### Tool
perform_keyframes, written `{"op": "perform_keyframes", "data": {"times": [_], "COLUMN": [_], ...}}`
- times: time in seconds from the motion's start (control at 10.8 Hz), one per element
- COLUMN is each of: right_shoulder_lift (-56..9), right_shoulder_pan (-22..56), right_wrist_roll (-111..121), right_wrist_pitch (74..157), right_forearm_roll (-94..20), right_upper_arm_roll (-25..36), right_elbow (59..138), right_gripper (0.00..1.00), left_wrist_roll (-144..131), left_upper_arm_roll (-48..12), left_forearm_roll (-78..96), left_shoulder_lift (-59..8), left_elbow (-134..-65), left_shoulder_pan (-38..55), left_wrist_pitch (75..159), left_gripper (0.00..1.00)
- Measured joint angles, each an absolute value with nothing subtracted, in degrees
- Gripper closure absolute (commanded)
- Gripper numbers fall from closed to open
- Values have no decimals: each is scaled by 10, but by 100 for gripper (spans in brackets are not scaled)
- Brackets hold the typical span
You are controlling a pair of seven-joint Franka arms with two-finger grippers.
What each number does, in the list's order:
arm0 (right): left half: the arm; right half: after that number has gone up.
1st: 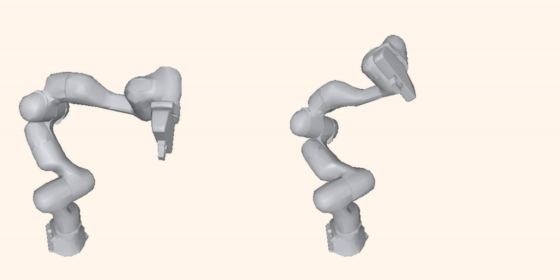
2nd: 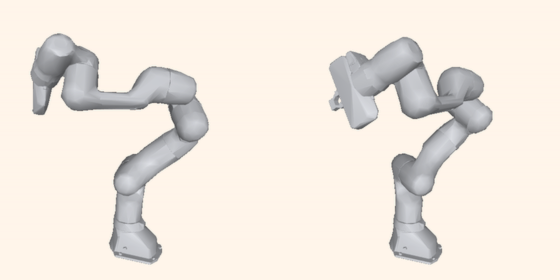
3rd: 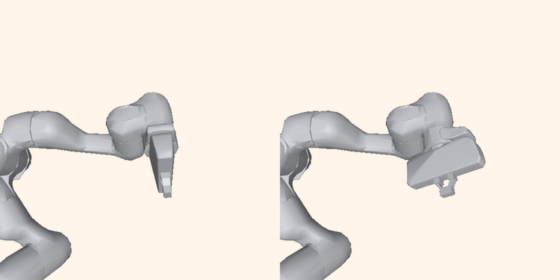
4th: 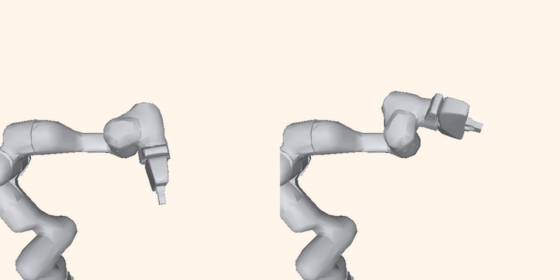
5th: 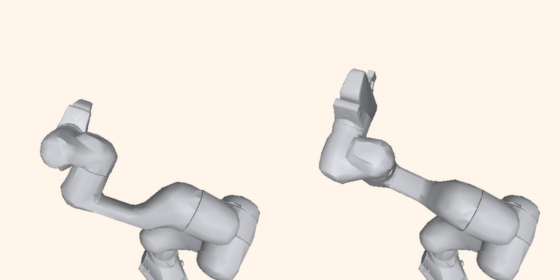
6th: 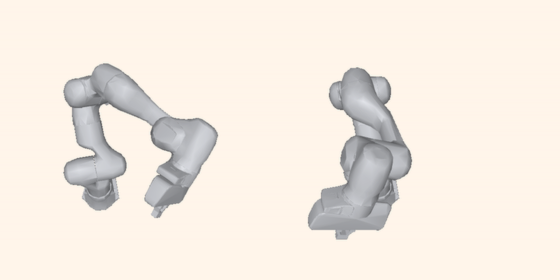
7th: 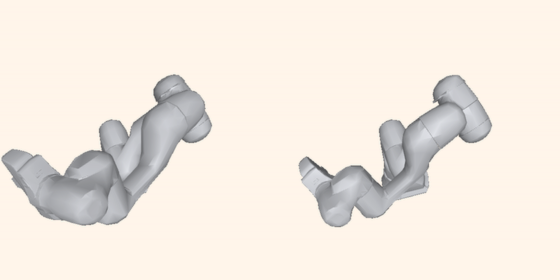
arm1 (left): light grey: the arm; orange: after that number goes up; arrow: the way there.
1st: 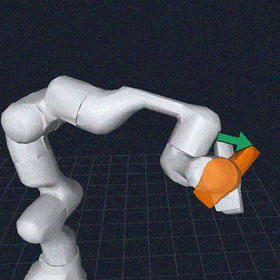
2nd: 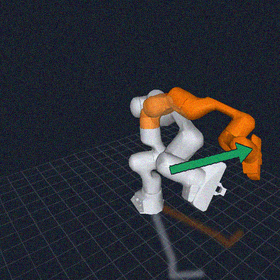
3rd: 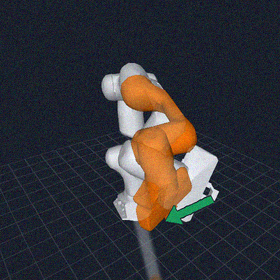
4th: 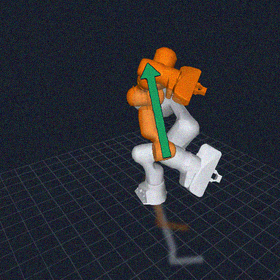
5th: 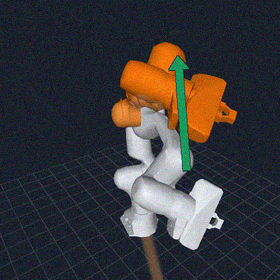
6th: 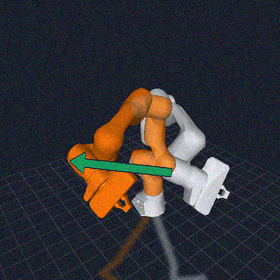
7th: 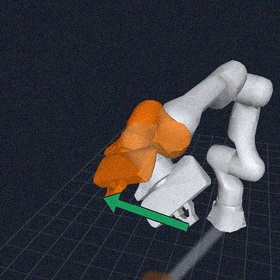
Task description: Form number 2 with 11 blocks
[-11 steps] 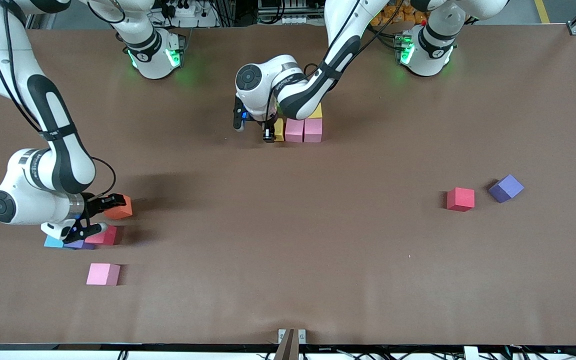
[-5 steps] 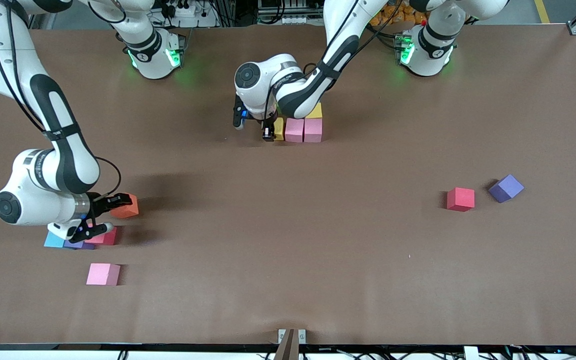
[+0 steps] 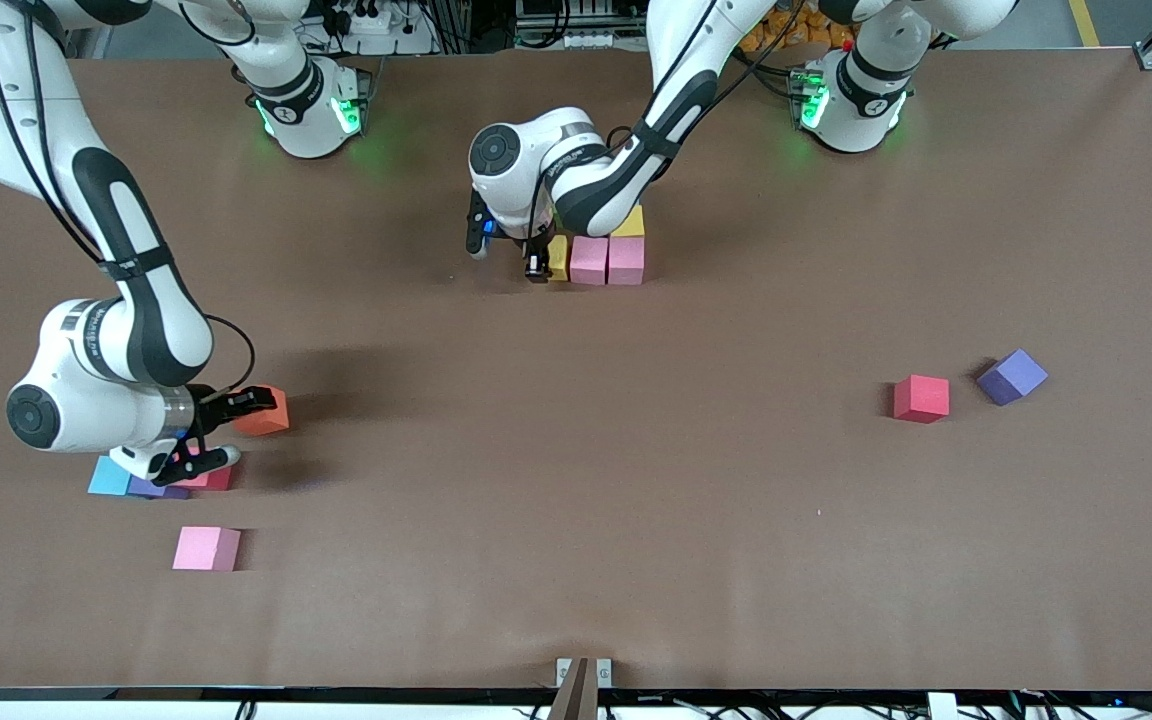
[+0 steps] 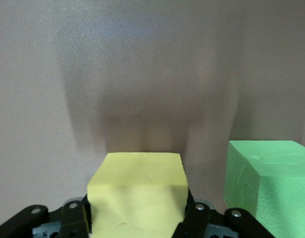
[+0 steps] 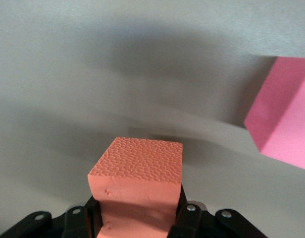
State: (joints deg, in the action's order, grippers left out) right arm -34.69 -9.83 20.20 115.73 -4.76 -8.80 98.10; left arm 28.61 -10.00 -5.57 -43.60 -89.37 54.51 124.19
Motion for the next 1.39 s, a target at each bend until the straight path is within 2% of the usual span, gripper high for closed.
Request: {"op": "perform_keyframes", "data": {"times": [0.37,0.46,0.56,0.65,1.39], "right_shoulder_lift": [-347,-347,-347,-347,-343], "right_shoulder_pan": [-75,-69,-64,-58,-13], "right_wrist_roll": [169,162,153,142,78], "right_wrist_pitch": [1158,1158,1159,1159,1160], "right_forearm_roll": [-58,-61,-64,-65,-90], "right_upper_arm_roll": [-88,-89,-89,-89,-91], "right_elbow": [980,980,980,979,973], "right_gripper": [49,49,49,49,49], "left_wrist_roll": [286,286,286,281,236], "left_upper_arm_roll": [-121,-123,-123,-123,-129], "left_forearm_roll": [-78,-78,-78,-78,-79], "left_shoulder_lift": [-436,-436,-436,-436,-423], "left_elbow": [-898,-899,-899,-899,-908], "left_shoulder_pan": [526,524,524,524,515], "left_wrist_pitch": [1242,1242,1242,1242,1232], "left_gripper": [58,54,39,0,0]}}
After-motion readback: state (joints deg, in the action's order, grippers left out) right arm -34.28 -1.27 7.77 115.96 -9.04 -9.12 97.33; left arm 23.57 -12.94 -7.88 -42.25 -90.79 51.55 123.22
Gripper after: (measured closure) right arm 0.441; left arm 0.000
